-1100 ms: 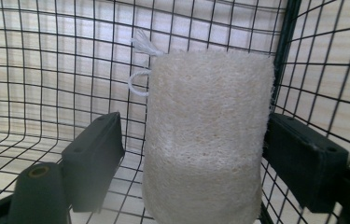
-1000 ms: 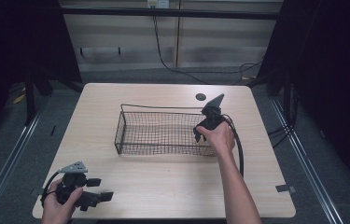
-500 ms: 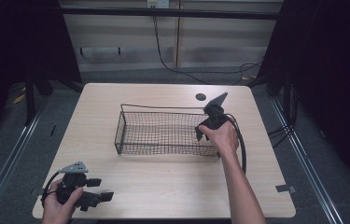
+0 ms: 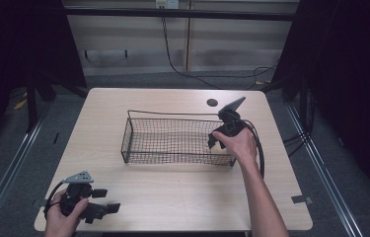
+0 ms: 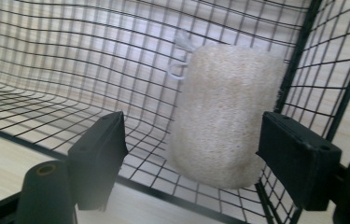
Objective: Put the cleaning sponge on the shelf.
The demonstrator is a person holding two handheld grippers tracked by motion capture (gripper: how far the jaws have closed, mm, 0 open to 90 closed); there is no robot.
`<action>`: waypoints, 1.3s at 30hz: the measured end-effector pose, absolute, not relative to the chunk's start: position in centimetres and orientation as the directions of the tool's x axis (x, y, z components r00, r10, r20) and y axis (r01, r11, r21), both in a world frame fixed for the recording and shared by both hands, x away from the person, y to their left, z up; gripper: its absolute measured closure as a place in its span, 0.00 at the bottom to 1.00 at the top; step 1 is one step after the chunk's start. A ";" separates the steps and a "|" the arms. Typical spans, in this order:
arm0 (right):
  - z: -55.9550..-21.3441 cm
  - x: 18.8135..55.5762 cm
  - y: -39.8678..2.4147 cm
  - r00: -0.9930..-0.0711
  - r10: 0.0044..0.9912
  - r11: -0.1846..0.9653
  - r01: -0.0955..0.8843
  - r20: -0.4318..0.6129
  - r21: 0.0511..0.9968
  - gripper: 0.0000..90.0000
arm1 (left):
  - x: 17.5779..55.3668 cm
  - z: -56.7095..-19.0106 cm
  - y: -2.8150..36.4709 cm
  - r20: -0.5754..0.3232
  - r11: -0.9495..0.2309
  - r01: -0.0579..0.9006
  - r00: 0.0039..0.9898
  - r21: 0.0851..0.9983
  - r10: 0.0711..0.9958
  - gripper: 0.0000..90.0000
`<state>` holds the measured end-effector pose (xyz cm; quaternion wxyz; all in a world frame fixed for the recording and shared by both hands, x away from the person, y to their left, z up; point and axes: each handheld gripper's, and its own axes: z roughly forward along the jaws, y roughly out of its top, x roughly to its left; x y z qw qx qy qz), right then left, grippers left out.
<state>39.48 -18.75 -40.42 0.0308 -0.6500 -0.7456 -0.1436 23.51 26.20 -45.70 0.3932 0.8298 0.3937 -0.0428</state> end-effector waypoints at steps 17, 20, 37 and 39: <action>-39.2 37.9 -19.2 -0.215 0.897 0.121 0.960 0.386 0.253 0.31 | 23.5 -45.7 26.3 -0.380 -0.381 0.685 0.688 0.621 0.618 0.19; -39.3 37.8 -19.1 -0.227 0.894 0.131 0.957 0.385 0.259 0.30 | 23.5 -45.7 26.3 -0.381 -0.381 0.688 0.686 0.618 0.620 0.19; -39.1 35.0 -19.1 -0.362 0.841 0.208 0.902 0.401 0.377 0.31 | 23.5 -45.8 26.2 -0.378 -0.380 0.689 0.683 0.617 0.625 0.19; -39.2 34.7 -19.2 -0.371 0.837 0.211 0.897 0.403 0.389 0.32 | 23.5 -45.8 26.2 -0.377 -0.381 0.688 0.684 0.617 0.625 0.19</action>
